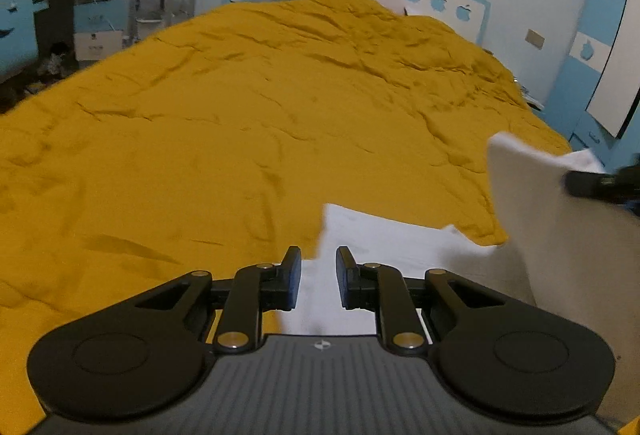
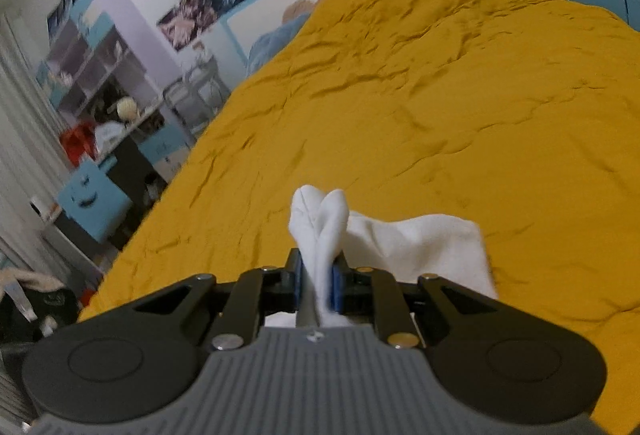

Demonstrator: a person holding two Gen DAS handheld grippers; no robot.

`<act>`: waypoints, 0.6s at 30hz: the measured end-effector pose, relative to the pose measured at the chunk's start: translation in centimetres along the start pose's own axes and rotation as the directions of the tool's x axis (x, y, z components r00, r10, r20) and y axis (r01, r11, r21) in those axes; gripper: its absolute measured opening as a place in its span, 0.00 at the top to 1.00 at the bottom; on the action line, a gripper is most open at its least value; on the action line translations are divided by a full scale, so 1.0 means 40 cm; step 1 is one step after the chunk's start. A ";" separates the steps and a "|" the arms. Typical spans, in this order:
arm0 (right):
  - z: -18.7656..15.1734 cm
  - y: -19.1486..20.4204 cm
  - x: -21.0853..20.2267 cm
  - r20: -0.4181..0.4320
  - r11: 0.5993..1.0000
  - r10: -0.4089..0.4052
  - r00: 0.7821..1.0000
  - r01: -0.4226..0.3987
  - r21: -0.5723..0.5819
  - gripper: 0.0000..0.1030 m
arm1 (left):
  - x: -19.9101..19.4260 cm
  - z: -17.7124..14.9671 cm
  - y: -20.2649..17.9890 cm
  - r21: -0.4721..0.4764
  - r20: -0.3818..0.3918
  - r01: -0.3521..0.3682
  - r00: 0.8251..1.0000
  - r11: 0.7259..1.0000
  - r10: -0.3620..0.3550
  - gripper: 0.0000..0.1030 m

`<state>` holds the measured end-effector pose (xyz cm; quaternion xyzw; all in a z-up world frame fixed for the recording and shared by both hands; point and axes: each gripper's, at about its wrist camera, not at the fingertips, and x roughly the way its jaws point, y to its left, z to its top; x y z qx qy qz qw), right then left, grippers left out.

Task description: Fold small clothes

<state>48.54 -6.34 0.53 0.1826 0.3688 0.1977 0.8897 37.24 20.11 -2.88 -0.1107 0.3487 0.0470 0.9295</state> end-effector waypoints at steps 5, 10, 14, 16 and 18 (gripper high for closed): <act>-0.040 0.130 0.128 -0.051 0.998 -0.050 0.997 0.048 -0.042 0.91 | -0.053 0.036 0.062 -0.015 -0.001 0.013 1.000 1.000 -0.013 0.80; -0.096 0.195 0.263 -0.114 0.996 -0.081 0.990 0.076 -0.048 0.91 | -0.022 0.017 0.112 -0.040 -0.026 0.046 0.999 0.998 -0.047 0.80; -0.150 0.249 0.339 -0.153 0.992 -0.108 0.982 0.096 -0.081 0.91 | 0.011 -0.027 0.133 -0.079 -0.068 0.062 0.995 0.995 -0.068 0.80; -0.167 0.263 0.372 -0.145 0.985 -0.148 0.978 0.133 -0.110 0.91 | 0.029 -0.045 0.136 -0.083 -0.087 0.072 0.993 0.994 -0.080 0.80; -0.182 0.272 0.407 -0.158 0.982 -0.166 0.973 0.147 -0.122 0.91 | 0.039 -0.062 0.142 -0.092 -0.101 0.078 0.991 0.993 -0.087 0.80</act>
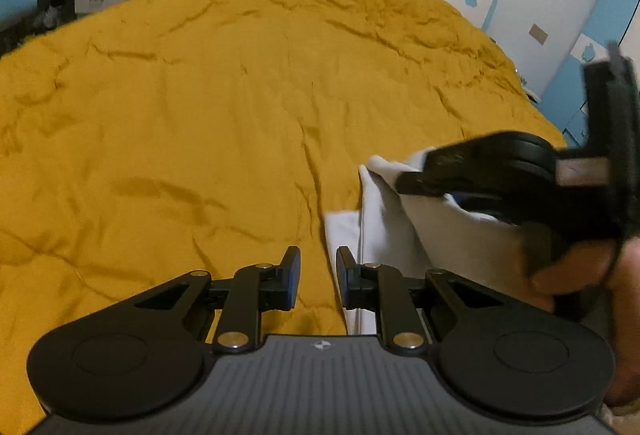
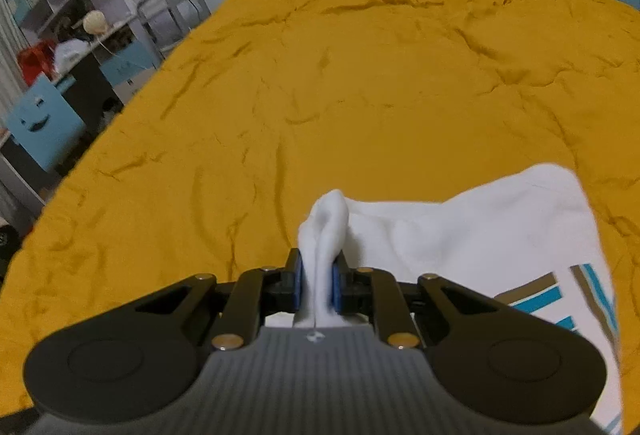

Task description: Fold small clothes

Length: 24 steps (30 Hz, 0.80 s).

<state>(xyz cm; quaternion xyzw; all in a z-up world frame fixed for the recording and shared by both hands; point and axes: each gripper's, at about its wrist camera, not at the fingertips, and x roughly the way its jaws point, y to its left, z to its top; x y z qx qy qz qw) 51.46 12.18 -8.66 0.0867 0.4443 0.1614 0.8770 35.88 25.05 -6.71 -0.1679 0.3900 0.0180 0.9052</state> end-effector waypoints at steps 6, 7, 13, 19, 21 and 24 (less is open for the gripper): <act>-0.029 0.009 0.034 -0.064 0.999 -0.019 0.998 0.016 -0.042 0.85 | -0.006 -0.018 0.019 -0.036 -0.006 0.006 1.000 0.999 -0.007 0.80; -0.026 0.016 0.017 -0.056 0.998 -0.016 0.998 0.013 -0.064 0.82 | -0.016 -0.018 0.020 -0.044 0.000 0.010 1.000 0.999 -0.010 0.80; -0.061 0.067 -0.204 0.006 0.973 0.136 0.991 -0.133 -0.186 0.83 | -0.105 -0.031 0.033 -0.114 0.050 0.085 0.996 0.990 -0.079 0.75; -0.139 0.010 -0.408 0.097 0.957 0.180 0.979 -0.151 -0.247 0.81 | -0.183 -0.083 0.051 -0.203 0.074 0.181 0.983 0.962 -0.169 0.64; -0.169 -0.030 -0.441 0.106 0.959 0.157 0.982 -0.126 -0.255 0.81 | -0.197 -0.110 0.056 -0.214 0.064 0.187 0.982 0.959 -0.177 0.64; -0.223 -0.104 -0.468 0.097 0.965 0.089 0.991 -0.061 -0.255 0.81 | -0.207 -0.149 0.066 -0.247 0.049 0.213 0.977 0.945 -0.207 0.63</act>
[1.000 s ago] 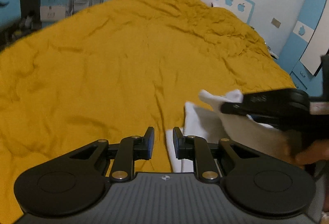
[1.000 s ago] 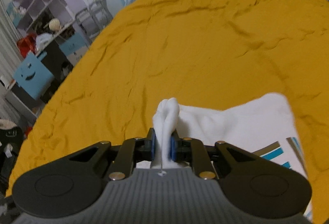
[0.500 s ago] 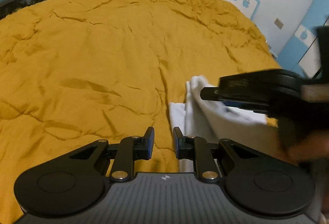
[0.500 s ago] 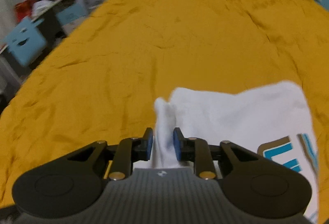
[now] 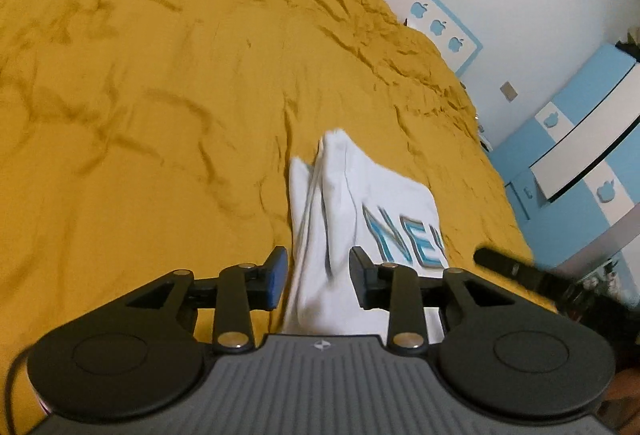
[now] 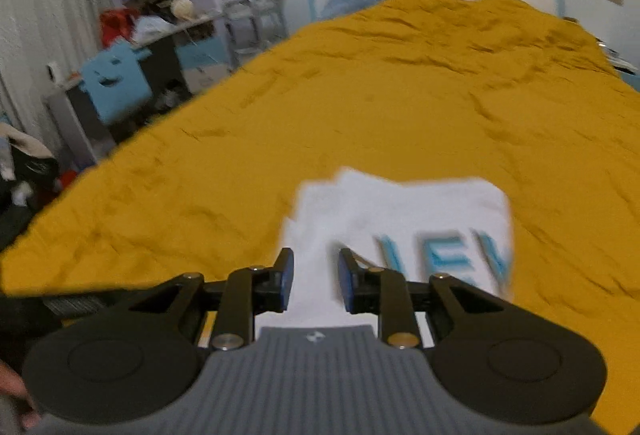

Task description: Fold small clothes

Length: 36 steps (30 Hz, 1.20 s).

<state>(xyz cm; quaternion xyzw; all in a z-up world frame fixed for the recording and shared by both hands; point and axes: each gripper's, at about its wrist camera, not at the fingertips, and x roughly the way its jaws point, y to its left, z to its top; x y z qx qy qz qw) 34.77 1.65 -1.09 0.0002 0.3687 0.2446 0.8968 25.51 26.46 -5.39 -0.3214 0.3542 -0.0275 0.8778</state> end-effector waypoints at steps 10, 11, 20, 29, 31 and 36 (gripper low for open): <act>-0.207 -0.140 -0.055 -0.115 0.986 -0.164 0.980 0.164 -0.004 0.69 | 0.078 -0.084 0.012 -0.098 -0.087 0.025 0.996 0.995 -0.033 0.51; -0.224 -0.147 -0.066 -0.115 0.986 -0.168 0.979 0.169 -0.006 0.64 | 0.086 -0.082 0.014 -0.105 -0.085 0.030 0.996 0.994 -0.039 0.51; -0.302 -0.153 -0.068 -0.129 0.973 -0.215 0.968 0.201 -0.111 0.63 | 0.112 -0.049 -0.028 -0.063 -0.022 0.066 0.998 0.996 -0.067 0.86; -0.299 -0.161 -0.028 -0.122 0.957 -0.281 0.952 0.268 -0.111 0.86 | 0.071 -0.035 -0.080 0.003 0.005 0.000 1.000 1.000 0.000 0.89; -0.306 -0.182 -0.036 -0.131 0.959 -0.277 0.952 0.265 -0.098 0.87 | 0.086 -0.049 -0.064 -0.022 -0.022 -0.039 0.999 0.999 0.038 0.90; -0.316 -0.179 -0.045 -0.118 0.968 -0.241 0.963 0.230 -0.102 1.00 | 0.075 -0.066 -0.045 -0.043 -0.025 -0.060 0.998 0.997 0.059 0.90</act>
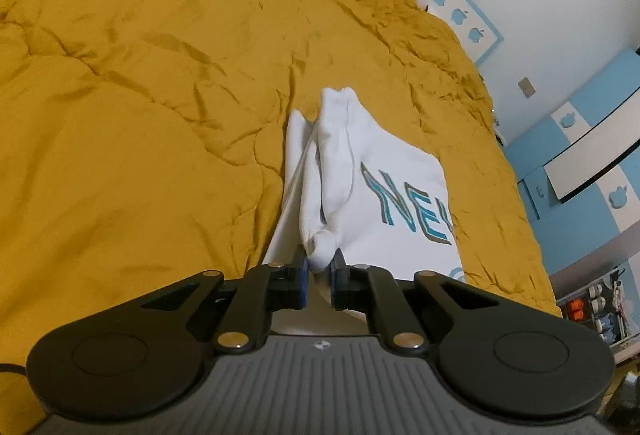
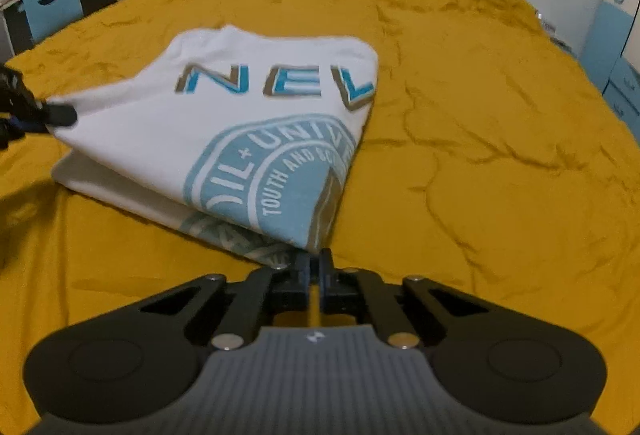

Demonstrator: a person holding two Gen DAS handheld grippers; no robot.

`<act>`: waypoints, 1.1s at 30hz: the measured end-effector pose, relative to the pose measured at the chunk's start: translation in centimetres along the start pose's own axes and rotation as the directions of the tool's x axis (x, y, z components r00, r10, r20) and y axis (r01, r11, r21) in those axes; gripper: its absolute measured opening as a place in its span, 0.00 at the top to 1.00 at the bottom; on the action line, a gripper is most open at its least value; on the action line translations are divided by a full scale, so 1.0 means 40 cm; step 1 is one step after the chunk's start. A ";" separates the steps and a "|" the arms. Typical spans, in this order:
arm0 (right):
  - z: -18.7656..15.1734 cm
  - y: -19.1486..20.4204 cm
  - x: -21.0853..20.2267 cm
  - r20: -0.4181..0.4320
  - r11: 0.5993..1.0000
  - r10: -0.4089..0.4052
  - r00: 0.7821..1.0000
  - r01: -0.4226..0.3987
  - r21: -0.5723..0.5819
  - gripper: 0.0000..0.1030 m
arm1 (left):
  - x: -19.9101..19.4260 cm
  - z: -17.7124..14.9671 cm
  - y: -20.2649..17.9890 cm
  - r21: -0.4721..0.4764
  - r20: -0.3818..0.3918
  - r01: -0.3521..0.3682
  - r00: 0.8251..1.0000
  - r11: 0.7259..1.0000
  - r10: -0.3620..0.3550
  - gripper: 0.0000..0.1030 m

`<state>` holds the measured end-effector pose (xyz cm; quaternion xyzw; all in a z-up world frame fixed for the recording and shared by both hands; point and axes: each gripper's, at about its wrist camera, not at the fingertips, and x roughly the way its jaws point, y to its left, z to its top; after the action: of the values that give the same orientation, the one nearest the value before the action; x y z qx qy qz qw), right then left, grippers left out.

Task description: Fold small clothes

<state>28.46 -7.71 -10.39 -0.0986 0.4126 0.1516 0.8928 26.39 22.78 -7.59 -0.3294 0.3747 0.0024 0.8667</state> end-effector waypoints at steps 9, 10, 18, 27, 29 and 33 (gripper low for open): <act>-0.020 -0.013 0.028 -0.055 0.999 0.023 0.998 -0.022 0.025 1.00 | 0.049 -0.054 0.043 0.016 -0.074 -0.088 0.993 0.996 0.089 0.90; -0.028 -0.012 0.040 -0.064 0.999 0.023 0.998 -0.022 0.023 1.00 | 0.055 -0.062 0.047 0.021 -0.080 -0.094 0.992 0.995 0.095 0.91; -0.034 -0.016 0.051 -0.076 0.999 0.032 0.997 -0.030 0.025 1.00 | 0.057 -0.082 0.020 0.113 -0.062 -0.150 0.986 0.982 0.158 0.84; -0.029 -0.038 0.033 -0.086 0.996 0.067 0.994 -0.061 0.068 1.00 | 0.033 -0.080 0.012 0.094 -0.113 -0.202 0.971 0.975 0.212 0.86; -0.035 -0.050 0.030 -0.092 0.994 0.075 0.993 -0.067 0.082 1.00 | 0.032 -0.085 0.018 0.091 -0.141 -0.252 0.954 0.963 0.263 0.96; -0.044 -0.068 0.016 -0.099 0.991 0.083 0.992 -0.073 0.110 1.00 | 0.009 -0.091 0.043 0.052 -0.145 -0.239 0.959 0.970 0.244 0.96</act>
<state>28.57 -10.68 -11.87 -0.0426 0.4691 0.1591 0.8677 23.84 21.97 -10.63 -0.2658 0.4763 0.0770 0.8346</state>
